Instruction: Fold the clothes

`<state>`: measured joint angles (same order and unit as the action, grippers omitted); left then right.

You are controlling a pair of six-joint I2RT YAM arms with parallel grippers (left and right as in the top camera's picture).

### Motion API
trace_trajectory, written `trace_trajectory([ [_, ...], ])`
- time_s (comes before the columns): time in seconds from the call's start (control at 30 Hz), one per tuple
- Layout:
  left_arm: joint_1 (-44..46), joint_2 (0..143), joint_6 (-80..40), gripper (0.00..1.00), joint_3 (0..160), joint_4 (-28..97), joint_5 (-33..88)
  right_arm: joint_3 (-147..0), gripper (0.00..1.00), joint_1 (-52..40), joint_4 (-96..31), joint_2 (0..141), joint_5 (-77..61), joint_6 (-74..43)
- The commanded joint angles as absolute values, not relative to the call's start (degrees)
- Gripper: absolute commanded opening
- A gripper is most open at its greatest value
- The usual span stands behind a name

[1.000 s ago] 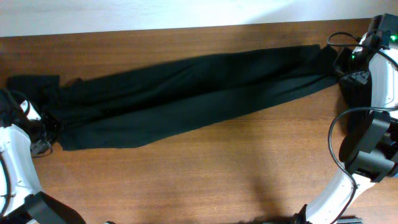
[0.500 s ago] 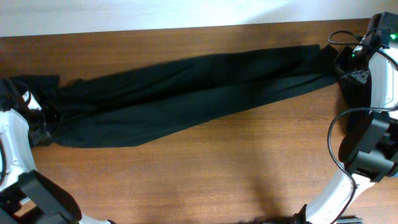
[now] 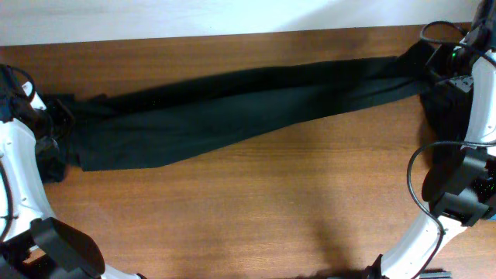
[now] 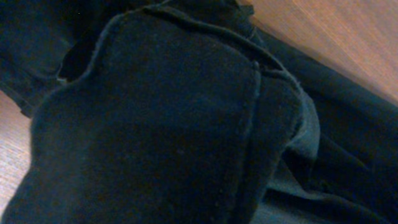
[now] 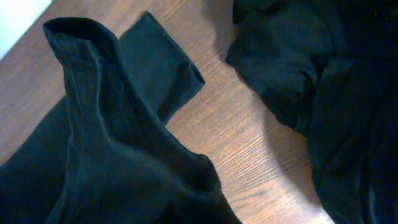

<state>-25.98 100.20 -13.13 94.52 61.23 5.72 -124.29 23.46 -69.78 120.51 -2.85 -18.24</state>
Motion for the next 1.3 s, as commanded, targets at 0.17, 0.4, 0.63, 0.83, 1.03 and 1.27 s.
trace_trajectory([
  [0.17,-26.72,100.77,-13.69,0.01,96.60,60.86,0.99,-132.00,0.04,24.05,-74.37,127.22,-0.82,-18.94],
  [0.4,-26.72,100.77,-13.69,0.01,96.60,60.49,-1.15,-142.71,0.04,23.88,-79.83,133.40,-0.78,-18.26],
  [0.63,-26.24,101.32,-13.69,0.01,98.26,61.58,-1.08,-147.72,0.04,23.90,-83.33,133.67,-0.60,-16.75],
  [0.83,-25.91,101.32,-13.69,0.00,101.60,62.67,-1.08,-148.70,0.04,22.74,-85.65,133.67,-3.11,-13.54],
  [1.03,-25.87,101.32,-13.69,0.01,101.95,62.65,-0.21,-154.36,0.04,18.04,-85.17,133.47,-2.07,-4.51],
  [1.27,-25.87,101.38,-13.67,0.01,101.95,62.46,-0.27,-156.51,0.04,16.45,-85.32,133.75,2.24,-15.03],
])
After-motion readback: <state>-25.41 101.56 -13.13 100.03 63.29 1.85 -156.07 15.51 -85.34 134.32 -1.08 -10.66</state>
